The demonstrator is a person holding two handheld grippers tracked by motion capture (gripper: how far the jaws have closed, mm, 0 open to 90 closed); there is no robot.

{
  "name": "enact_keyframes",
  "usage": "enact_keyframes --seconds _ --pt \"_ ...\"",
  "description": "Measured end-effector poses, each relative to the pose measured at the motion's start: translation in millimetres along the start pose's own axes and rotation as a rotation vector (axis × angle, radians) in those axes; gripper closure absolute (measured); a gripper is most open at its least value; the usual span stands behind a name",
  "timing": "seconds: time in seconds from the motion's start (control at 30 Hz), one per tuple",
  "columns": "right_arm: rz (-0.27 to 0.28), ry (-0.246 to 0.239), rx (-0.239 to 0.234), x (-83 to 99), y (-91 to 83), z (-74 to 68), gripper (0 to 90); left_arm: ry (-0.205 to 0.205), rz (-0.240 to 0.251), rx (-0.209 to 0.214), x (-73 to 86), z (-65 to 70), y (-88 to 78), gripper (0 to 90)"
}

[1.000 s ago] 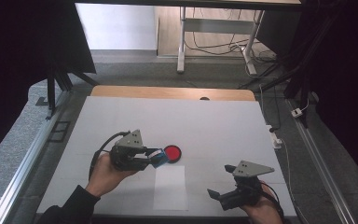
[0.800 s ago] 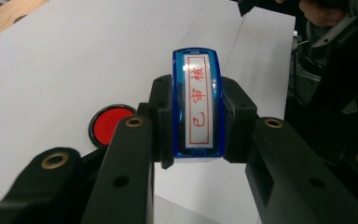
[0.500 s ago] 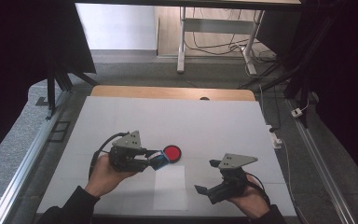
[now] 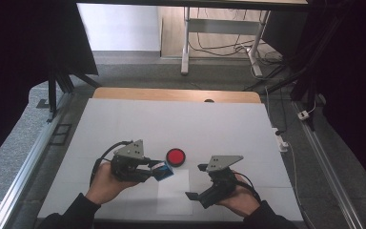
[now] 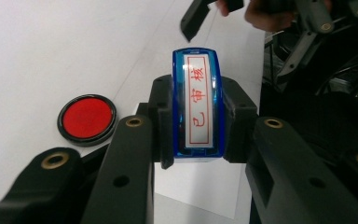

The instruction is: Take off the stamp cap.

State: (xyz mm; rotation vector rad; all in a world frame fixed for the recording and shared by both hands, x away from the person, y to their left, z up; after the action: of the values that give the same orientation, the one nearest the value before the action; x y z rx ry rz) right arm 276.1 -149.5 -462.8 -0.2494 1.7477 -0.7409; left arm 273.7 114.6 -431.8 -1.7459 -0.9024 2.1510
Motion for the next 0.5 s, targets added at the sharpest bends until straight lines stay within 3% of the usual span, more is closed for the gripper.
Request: enact_keyframes --seconds 0.17,0.5 --pt "-0.001 -0.021 -0.027 -4.1 10.7 -1.3 0.0 0.032 -0.005 0.022 -1.3 4.0 2.5 69.6" --pt "0.002 -0.069 -0.087 -11.6 27.6 -6.0 0.0 0.051 -0.005 0.047 -0.5 4.3 2.5 69.6"
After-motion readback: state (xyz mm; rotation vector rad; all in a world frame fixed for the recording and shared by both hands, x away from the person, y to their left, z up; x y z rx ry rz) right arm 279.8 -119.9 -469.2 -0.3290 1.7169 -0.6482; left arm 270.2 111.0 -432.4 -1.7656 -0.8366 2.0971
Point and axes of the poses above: each handheld gripper's, and its own axes: y roughly forward along the jaws, x roughly out of its underside, z roughly to its right, the point moved 2 cm from there along y, roughly forward along the jaws
